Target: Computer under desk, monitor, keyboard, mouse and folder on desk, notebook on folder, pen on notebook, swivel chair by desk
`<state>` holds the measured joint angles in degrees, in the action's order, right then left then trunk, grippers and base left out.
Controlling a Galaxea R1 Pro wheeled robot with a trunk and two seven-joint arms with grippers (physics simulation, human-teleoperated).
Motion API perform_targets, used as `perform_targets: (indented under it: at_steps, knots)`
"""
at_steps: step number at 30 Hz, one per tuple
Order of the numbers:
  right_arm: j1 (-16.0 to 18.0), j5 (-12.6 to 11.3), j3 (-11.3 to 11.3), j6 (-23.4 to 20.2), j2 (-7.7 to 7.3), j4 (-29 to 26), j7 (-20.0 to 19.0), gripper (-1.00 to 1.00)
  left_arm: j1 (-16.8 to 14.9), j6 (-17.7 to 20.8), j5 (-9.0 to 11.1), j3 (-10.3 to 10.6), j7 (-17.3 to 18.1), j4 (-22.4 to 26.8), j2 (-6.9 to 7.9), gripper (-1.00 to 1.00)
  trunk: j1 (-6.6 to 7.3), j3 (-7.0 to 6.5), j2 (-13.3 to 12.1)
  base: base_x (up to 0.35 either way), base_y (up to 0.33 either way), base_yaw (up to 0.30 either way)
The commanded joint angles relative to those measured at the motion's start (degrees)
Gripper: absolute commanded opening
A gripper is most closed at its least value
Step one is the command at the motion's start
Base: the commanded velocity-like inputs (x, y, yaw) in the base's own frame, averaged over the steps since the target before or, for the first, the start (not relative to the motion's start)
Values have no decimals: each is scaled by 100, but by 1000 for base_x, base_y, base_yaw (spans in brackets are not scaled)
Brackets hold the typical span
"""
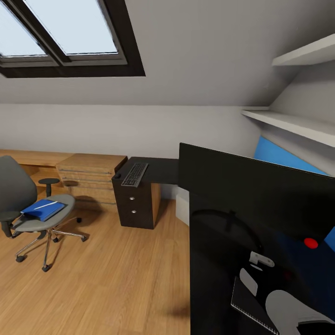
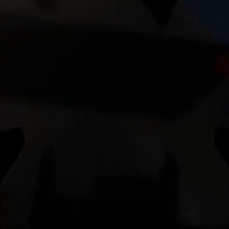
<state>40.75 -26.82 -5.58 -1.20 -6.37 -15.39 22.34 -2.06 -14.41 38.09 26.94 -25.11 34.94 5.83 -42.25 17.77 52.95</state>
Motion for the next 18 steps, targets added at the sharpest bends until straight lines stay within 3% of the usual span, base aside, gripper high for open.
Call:
perform_targets:
  at_steps: [1,18]
  knots:
    - [3,-44,-49,-15,-4,-8,34,100,-6,-35,58,49,-38,4,9,100,-1,7,5,0,0,0]
    - [3,-43,-49,-470,-12,-8,42,100,-5,-287,49,49,-37,4,8,100,-1,7,5,0,0,0]
